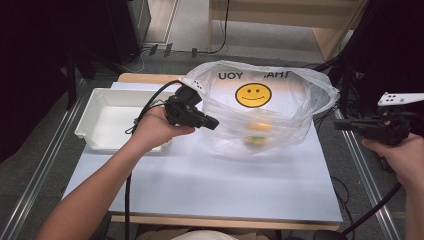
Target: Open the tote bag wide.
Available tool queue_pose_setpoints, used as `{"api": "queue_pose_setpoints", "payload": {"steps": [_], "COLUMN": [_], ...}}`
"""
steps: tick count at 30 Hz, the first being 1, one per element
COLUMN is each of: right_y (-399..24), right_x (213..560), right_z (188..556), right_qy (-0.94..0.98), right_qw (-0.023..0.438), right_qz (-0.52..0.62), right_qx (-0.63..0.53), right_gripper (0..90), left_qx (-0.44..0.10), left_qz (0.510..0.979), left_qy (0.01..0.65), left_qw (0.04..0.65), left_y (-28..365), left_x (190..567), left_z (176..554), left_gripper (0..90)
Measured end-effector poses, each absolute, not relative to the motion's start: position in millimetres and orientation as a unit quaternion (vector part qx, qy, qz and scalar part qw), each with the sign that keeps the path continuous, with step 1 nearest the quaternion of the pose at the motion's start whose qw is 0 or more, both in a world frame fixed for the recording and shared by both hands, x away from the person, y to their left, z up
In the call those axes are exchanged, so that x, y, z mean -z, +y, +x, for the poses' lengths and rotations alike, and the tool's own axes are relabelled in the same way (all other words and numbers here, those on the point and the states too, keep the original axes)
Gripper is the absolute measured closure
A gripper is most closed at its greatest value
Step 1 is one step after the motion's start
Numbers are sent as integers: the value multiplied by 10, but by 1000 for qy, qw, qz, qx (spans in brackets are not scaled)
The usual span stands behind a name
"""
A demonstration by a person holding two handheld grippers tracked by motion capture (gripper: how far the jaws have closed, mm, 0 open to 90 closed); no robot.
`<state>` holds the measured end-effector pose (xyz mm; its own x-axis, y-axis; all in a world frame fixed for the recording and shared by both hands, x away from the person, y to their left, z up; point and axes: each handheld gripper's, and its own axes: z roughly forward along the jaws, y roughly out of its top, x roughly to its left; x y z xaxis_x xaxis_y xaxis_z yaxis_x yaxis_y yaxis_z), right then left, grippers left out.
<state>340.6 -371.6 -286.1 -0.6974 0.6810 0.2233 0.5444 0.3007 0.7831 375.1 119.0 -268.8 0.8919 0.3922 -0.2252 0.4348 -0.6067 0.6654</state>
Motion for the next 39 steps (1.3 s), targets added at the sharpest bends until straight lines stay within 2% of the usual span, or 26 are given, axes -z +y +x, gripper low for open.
{"api": "queue_pose_setpoints", "payload": {"steps": [10,24,39], "right_y": [-3716,-3407,-2972], "right_x": [2576,2187,2108], "right_z": [3477,3781,4184], "right_qy": [802,822,837], "right_qw": [81,89,81], "right_qz": [371,346,336], "right_qx": [-461,-443,-425], "right_gripper": [900,900,900], "left_qx": [25,3,-9], "left_qz": [892,890,886], "left_qy": [238,244,272], "left_qw": [383,386,376], "left_y": [1159,971,745], "left_x": [2424,2199,2102], "left_z": [3938,4169,4531], "left_gripper": [879,880,881]}}
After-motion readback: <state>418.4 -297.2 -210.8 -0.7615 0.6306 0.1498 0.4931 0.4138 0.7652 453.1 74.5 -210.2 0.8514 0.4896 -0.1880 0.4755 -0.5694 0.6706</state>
